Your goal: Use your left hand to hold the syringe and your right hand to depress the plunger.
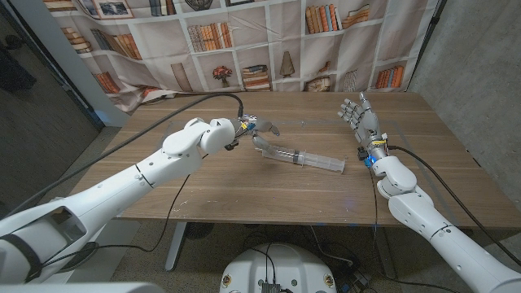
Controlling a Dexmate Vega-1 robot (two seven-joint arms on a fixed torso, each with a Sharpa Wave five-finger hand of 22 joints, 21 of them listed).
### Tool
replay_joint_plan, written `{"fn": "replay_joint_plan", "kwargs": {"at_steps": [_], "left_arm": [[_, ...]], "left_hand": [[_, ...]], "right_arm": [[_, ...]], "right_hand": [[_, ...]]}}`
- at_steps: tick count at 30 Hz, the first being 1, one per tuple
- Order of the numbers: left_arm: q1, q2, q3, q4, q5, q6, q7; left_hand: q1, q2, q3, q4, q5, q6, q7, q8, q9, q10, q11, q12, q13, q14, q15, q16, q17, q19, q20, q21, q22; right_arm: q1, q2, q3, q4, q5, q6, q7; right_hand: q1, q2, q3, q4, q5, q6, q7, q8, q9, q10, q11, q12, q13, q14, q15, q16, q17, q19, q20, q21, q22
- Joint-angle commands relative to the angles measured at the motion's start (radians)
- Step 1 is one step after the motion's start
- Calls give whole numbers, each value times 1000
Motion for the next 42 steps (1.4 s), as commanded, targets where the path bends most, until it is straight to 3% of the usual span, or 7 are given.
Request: {"fn": "replay_joint_plan", "kwargs": {"at_steps": [1, 7, 15, 42], "left_arm": [[-12, -29, 21, 74, -29, -35, 17], [-6, -37, 23, 98, -44, -36, 41], [30, -40, 3, 120, -69, -36, 150], [2, -65, 45, 190, -89, -64, 195]], "left_hand": [[0, 2, 0, 1, 3, 11, 1, -2, 4, 9, -3, -3, 5, 11, -52, 0, 3, 5, -43, 2, 3], [3, 4, 1, 2, 4, 19, 2, -1, 4, 14, -2, -4, 5, 15, -53, 1, 3, 6, -42, 1, 3], [7, 8, 2, 4, 5, 26, 2, 0, 5, 20, 2, -4, 5, 21, -54, 1, 3, 9, -44, 1, 3], [19, 14, 2, 9, 7, 63, -5, 3, 5, 53, -6, -5, 6, 40, -57, 3, 4, 10, -41, -4, 5]], "right_arm": [[-6, -2, 1, -14, -4, -12, -13], [-7, -5, -1, -13, -7, -14, -13], [-3, -4, -4, -10, -5, -20, -9], [10, 3, -11, 2, -8, -24, -10]], "right_hand": [[5, 7, 0, 1, 7, 6, -2, 0, 1, 8, -2, -2, 2, 6, 0, -4, 2, 9, -2, -1, 2], [5, 7, 0, 1, 7, 6, -1, -1, 1, 9, -2, -3, 3, 7, -1, -5, 2, 10, -2, -2, 2], [5, 7, -1, 0, 7, 6, -2, -2, 2, 10, -1, -4, 3, 8, 0, -5, 2, 11, -2, -3, 3], [6, 8, -2, 0, 7, 8, -2, -5, 2, 15, 1, -7, 3, 12, 1, -6, 2, 15, 0, -7, 3]]}}
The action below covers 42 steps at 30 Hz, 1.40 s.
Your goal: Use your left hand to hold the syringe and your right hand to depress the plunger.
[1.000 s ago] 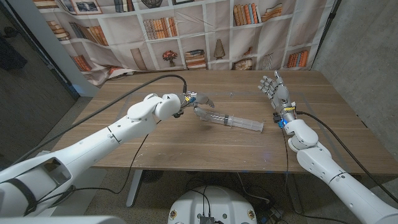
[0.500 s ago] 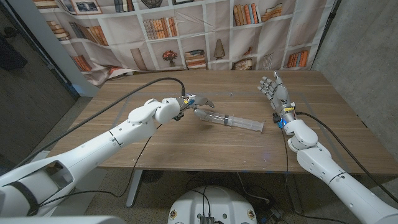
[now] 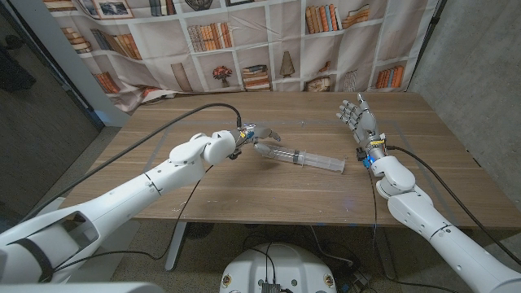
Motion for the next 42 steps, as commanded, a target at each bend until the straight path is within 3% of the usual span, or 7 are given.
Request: {"fn": "replay_joint_plan", "kwargs": {"at_steps": [1, 15, 33, 42], "left_arm": [[-21, -17, 26, 40, -6, -19, 15], [-21, -28, 35, 67, -22, -25, 33], [2, -32, 40, 69, -26, 22, 63], [-6, -37, 50, 79, -27, 23, 66]], "left_hand": [[8, 3, 6, 6, 7, 16, -2, 4, 5, 13, -2, 2, 1, 17, -53, 3, 4, 12, -42, 0, 5], [21, 9, 10, 5, 9, 32, -3, 5, 5, 28, -6, 2, 1, 31, -59, 4, 4, 24, -42, 2, 5], [75, 31, 28, -1, 4, 102, -14, 15, 4, 101, -19, 7, 1, 106, -76, 13, 3, 95, -42, 22, 5], [80, 34, 30, 0, 2, 115, -16, 17, 4, 113, -22, 6, 1, 114, -76, 12, 3, 101, -40, 22, 5]], "right_arm": [[9, 4, -4, 9, -1, -2, 0], [13, 10, -7, 14, -1, -3, -3], [12, 12, -10, 7, -8, -10, -17], [21, 12, -13, 15, -11, -7, -8]], "right_hand": [[6, 8, -2, 0, 7, 6, -1, -1, 2, 13, -2, -3, 3, 9, 1, -6, 2, 15, 0, 0, 3], [6, 9, -3, -1, 7, 5, -2, -3, 2, 13, -3, -5, 3, 9, 1, -7, 2, 18, 1, -1, 3], [6, 10, -4, -2, 7, 6, -4, -4, 3, 15, -2, -7, 3, 11, 0, -7, 2, 20, 3, -4, 3], [6, 10, -5, -2, 7, 5, -4, -5, 3, 16, -1, -8, 3, 12, 1, -8, 2, 21, 2, -5, 3]]}}
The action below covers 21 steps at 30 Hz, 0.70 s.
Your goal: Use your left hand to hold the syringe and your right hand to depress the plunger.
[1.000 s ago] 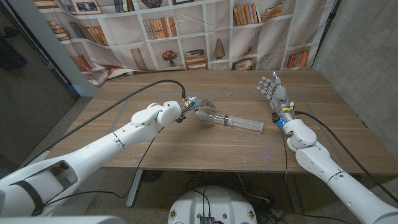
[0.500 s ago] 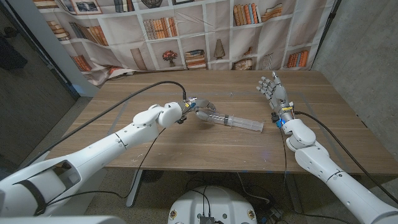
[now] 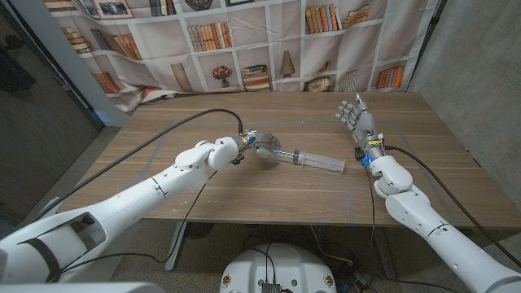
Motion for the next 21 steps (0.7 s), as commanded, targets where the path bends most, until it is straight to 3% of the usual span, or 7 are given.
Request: {"fn": "replay_joint_plan", "kwargs": {"at_steps": [1, 15, 19, 21], "left_arm": [[-3, -7, 12, 13, -2, 11, 8], [-23, -24, 33, 40, 5, -6, 18], [-26, -28, 37, 40, 12, -7, 25], [-29, -31, 39, 42, 13, -5, 20]], "left_hand": [[10, 3, 5, 0, 1, 12, -3, 5, 4, 10, -1, 5, 2, 10, -72, 4, 3, 8, -39, 7, 5], [38, 17, 16, -2, -5, 54, -7, 12, 3, 50, 4, 7, 2, 47, -77, 6, 2, 30, -37, 11, 5], [73, 35, 32, -5, -16, 109, -10, 22, 3, 105, -4, 12, 2, 95, -88, 10, 2, 65, -36, 21, 6], [99, 47, 44, -7, -32, 144, -16, 25, 3, 140, -8, 11, 2, 155, -107, 18, 2, 116, -43, 39, 8]], "right_arm": [[10, 1, -4, 4, -1, -2, 5], [11, 7, -4, 12, 4, -2, 2], [11, 8, -5, 16, 4, 2, 6], [10, 8, -4, 15, 4, 1, 3]], "right_hand": [[2, 6, -5, -2, 7, 5, -4, -5, 3, 8, 1, -4, 3, 11, 2, -1, 2, 11, -1, -5, 3], [2, 6, -6, -2, 7, 5, -4, -6, 3, 7, -3, -7, 4, 14, 2, 0, 3, 11, -1, -7, 3], [2, 6, -6, -2, 7, 5, -5, -6, 3, 8, -1, -7, 4, 15, 3, 0, 3, 11, -1, -8, 3], [2, 6, -6, -2, 7, 5, -5, -6, 3, 9, 0, -7, 4, 15, 3, 0, 3, 11, -1, -8, 3]]}}
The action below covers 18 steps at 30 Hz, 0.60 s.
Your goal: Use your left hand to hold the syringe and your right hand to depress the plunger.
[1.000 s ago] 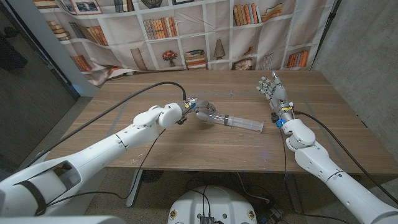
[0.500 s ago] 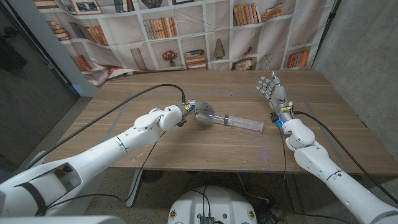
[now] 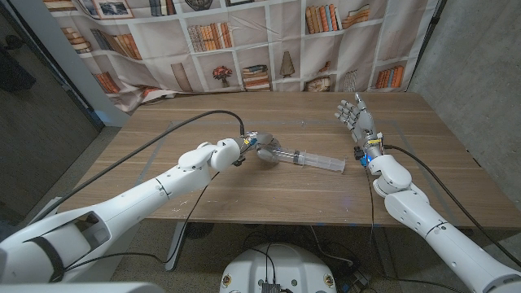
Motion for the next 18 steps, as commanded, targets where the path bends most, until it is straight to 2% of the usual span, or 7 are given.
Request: {"fn": "replay_joint_plan", "kwargs": {"at_steps": [1, 7, 9, 11, 12, 14, 18], "left_arm": [[-14, -14, 14, 11, 12, -3, 4], [-22, -24, 17, 15, 6, 11, -12], [-29, -29, 21, 15, 7, 23, -28], [-26, -32, 20, 13, 9, 35, -21], [-21, -34, 17, 11, 9, 43, -10], [-16, -33, 14, 6, 8, 52, -1], [-5, -33, 9, -2, 16, 70, 31]], "left_hand": [[55, 23, 26, -3, -28, 80, -9, 17, 3, 84, -15, 6, 2, 114, -117, 23, 3, 93, -45, 37, 6], [145, 66, 76, -5, -71, 265, -18, 50, 4, 270, -36, 20, 4, 325, -148, 40, 1, 226, -58, 95, 11], [178, 94, 102, -1, -76, 391, -10, 86, 9, 395, -39, 39, 11, 447, -159, 51, 3, 306, -59, 136, 11], [190, 102, 112, 0, -78, 419, 2, 94, 9, 432, -53, 46, 25, 505, -159, 58, 6, 341, -70, 154, 10], [198, 104, 118, 2, -78, 435, 14, 97, 10, 468, -49, 59, 45, 557, -158, 70, 15, 378, -80, 174, 10], [207, 99, 122, 0, -78, 450, 26, 101, 11, 491, -45, 69, 63, 601, -156, 80, 19, 403, -81, 188, 8], [213, 92, 125, -2, -78, 453, 39, 100, 12, 507, -39, 75, 77, 622, -156, 81, 19, 422, -78, 198, 7]], "right_arm": [[-1, 4, 0, 6, 3, 6, 1], [-2, 2, 2, 8, -1, 11, 0], [-1, 2, 2, 9, 0, 11, 1], [1, 4, 1, 11, 2, 8, 1], [2, 5, 1, 11, 3, 7, 1], [5, 5, -1, 15, 3, 7, 4], [9, 6, -3, 19, 3, 7, 8]], "right_hand": [[2, 6, -3, 1, 7, 5, -4, -6, 3, 9, 0, 0, 1, 8, -1, 0, 3, 11, -1, 0, 3], [2, 6, -4, 0, 7, 6, -5, -6, 3, 9, 0, 0, 1, 8, -2, -1, 3, 12, 0, -1, 3], [2, 6, -4, 0, 7, 6, -5, -7, 3, 9, -3, -1, 1, 8, -3, -1, 3, 12, 0, -1, 3], [2, 6, -4, 0, 7, 6, -5, -7, 3, 11, -1, 0, 1, 8, -3, -1, 3, 12, 0, -1, 3], [2, 6, -4, 0, 7, 6, -5, -7, 3, 11, -2, -1, 1, 8, -2, -1, 3, 12, -1, -1, 3], [2, 6, -4, 0, 7, 6, -5, -7, 3, 10, -1, -1, 1, 8, -2, -1, 3, 12, -1, -2, 3], [2, 6, -5, 0, 7, 6, -5, -7, 3, 11, -2, -1, 1, 9, -2, -1, 3, 12, 0, -2, 3]]}}
